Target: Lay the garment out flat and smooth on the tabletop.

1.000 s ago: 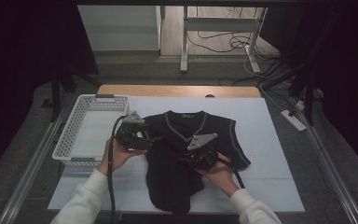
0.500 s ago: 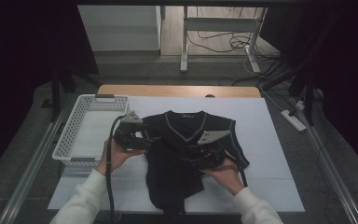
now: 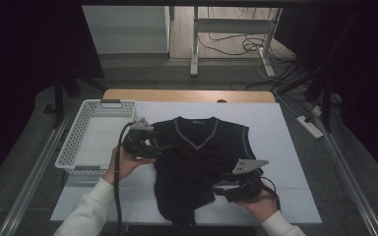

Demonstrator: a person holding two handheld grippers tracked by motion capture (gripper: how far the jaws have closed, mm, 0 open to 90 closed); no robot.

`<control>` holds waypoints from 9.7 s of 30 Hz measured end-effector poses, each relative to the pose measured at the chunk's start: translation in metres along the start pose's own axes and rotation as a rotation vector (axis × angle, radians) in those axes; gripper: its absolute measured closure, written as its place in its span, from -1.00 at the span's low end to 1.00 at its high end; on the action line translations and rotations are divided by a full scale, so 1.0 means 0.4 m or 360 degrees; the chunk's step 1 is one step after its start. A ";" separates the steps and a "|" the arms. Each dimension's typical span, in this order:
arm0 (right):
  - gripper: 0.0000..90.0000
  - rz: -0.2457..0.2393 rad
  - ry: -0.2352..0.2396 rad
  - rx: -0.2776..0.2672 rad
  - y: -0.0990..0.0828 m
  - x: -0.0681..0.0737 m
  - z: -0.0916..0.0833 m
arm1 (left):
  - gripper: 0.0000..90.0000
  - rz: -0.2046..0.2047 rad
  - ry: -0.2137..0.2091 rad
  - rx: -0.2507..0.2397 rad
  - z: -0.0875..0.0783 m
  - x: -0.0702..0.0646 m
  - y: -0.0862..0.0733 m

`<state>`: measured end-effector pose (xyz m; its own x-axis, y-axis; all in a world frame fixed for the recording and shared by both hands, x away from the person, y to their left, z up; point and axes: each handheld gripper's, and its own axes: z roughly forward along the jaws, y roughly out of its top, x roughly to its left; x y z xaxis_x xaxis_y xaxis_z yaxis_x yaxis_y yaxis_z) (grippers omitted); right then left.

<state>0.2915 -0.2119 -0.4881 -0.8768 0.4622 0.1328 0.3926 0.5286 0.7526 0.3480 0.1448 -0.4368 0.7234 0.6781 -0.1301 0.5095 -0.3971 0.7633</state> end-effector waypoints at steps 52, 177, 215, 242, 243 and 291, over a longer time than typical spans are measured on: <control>0.84 0.0009 0.0039 0.0103 -0.120 0.019 -0.132 | -0.46 0.0033 0.0000 0.0019 0.003 -0.004 0.002; 0.08 -0.0041 -0.0491 -0.0128 -0.063 -0.046 -0.224 | 0.90 0.0129 -0.0365 0.0344 0.065 -0.097 -0.155; 0.90 -0.0334 0.0055 0.0344 -0.056 0.022 0.008 | 0.89 0.0099 -0.0313 0.0312 0.065 -0.085 -0.145; -0.04 -0.0225 -0.0099 -0.0027 -0.047 0.040 -0.157 | -0.24 0.0086 -0.0275 0.0186 0.060 -0.105 -0.118; -0.05 -0.0219 -0.0074 -0.0033 -0.038 0.042 -0.140 | -0.26 0.0081 -0.0269 0.0180 0.059 -0.105 -0.116; 0.53 -0.0288 0.0280 0.0335 -0.008 0.176 0.116 | -0.37 0.0002 -0.0089 0.0128 0.048 -0.083 -0.104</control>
<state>0.2416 -0.1480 -0.5110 -0.9649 0.2270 0.1321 0.2587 0.7349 0.6269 0.3116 0.1270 -0.4764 0.7479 0.6428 -0.1660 0.5426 -0.4478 0.7107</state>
